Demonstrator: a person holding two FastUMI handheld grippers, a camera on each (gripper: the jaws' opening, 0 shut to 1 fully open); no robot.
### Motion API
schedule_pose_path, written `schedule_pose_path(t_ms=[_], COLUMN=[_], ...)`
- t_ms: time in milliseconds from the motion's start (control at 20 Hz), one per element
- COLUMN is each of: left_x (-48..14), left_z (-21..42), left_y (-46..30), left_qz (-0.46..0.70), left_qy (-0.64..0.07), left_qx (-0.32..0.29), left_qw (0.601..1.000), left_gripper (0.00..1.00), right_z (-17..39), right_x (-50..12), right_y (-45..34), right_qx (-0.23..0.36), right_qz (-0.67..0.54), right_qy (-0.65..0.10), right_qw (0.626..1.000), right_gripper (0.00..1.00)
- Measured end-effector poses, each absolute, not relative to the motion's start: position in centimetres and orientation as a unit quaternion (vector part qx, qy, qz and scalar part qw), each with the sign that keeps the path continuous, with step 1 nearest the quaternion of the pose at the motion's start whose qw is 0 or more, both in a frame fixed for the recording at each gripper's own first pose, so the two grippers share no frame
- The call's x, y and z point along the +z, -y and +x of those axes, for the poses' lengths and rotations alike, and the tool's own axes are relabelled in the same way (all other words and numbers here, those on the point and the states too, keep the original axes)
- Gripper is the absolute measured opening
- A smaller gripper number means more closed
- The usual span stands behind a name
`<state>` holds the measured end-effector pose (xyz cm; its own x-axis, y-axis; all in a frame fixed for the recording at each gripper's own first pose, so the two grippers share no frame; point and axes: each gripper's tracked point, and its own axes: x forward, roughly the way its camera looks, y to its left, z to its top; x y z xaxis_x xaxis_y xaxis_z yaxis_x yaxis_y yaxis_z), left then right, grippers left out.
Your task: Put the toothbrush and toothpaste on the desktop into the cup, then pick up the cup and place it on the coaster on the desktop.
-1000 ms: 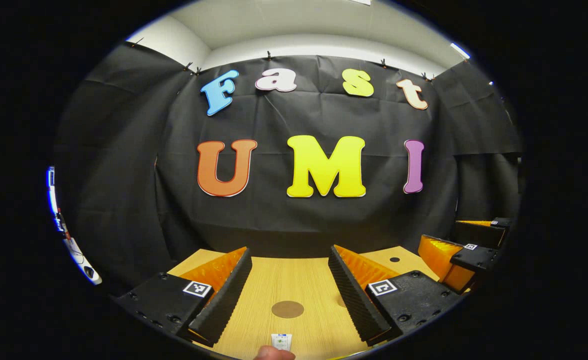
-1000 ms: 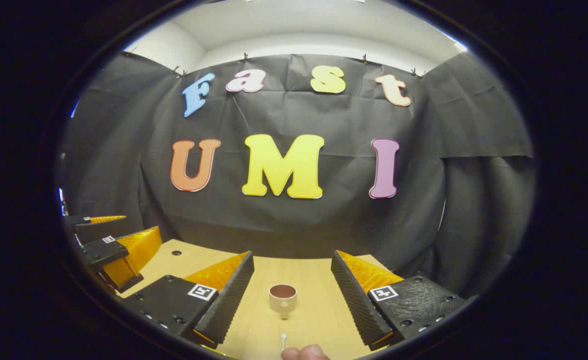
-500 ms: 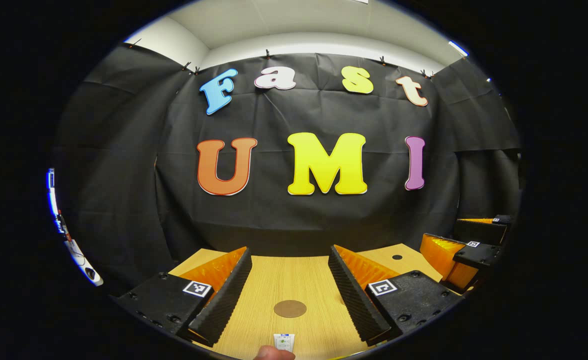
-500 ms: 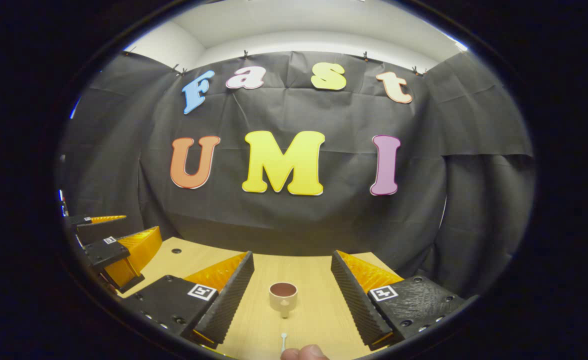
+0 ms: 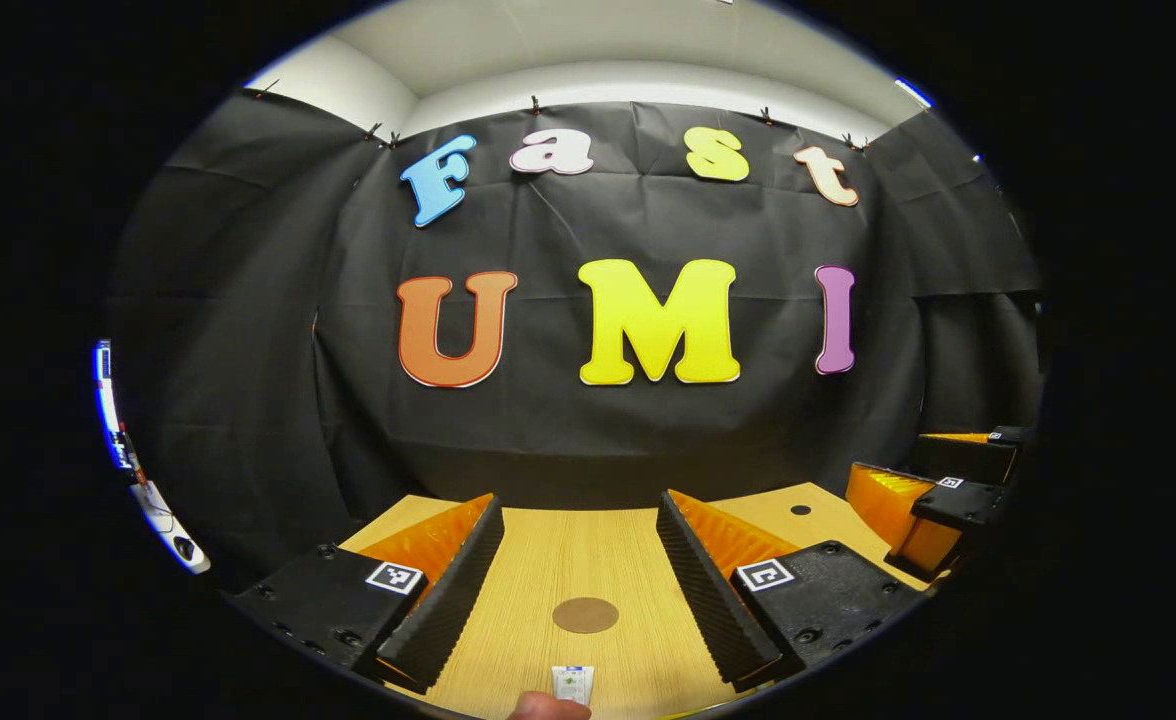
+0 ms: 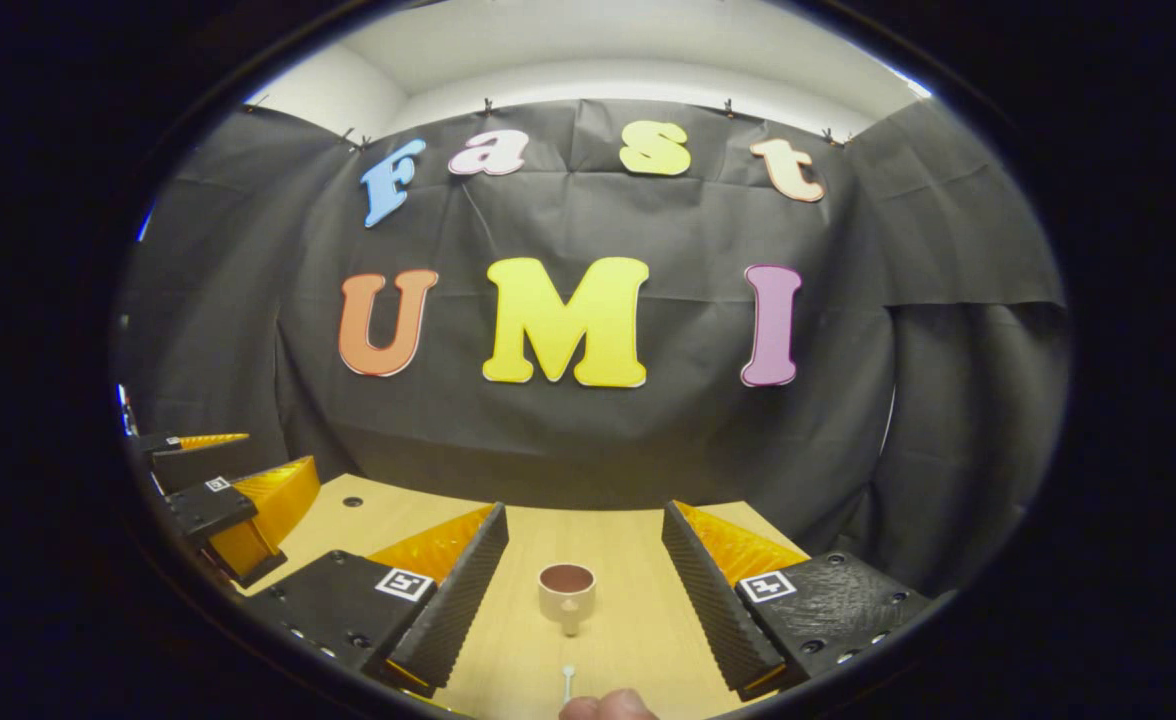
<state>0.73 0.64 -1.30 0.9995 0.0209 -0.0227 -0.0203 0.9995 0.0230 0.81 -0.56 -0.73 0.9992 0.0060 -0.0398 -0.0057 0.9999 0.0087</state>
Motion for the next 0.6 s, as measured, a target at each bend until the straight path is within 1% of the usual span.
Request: schedule_pose_path(t_ms=[50,100,150,550,600], left_x=[-1.2,-1.2,-1.4,-3.5,-3.9], left_z=[0.8,0.8,0.9,0.5,0.5], left_y=[-0.5,-0.5,-0.4,-0.5,-0.5], left_qz=[0.011,0.011,0.011,0.014,0.016], left_qy=[-0.012,-0.012,-0.013,-0.036,-0.044], left_qx=[0.010,0.011,0.011,0.011,0.011], left_qw=[1.000,1.000,1.000,0.999,0.999], left_gripper=[0.98,0.97,0.97,0.98,0.98], right_z=[0.9,0.7,0.6,1.0,1.1], right_x=[-0.7,-0.9,-0.9,-3.3,-4.0], right_y=[0.6,0.7,0.8,1.0,1.0], right_qx=[0.003,0.004,0.004,0.012,0.013], right_qz=[0.004,0.004,0.004,-0.002,-0.005], right_qy=[-0.021,-0.023,-0.024,-0.052,-0.060], right_qw=[1.000,1.000,1.000,0.999,0.998], right_gripper=[0.95,0.97,0.95,0.95,0.97])
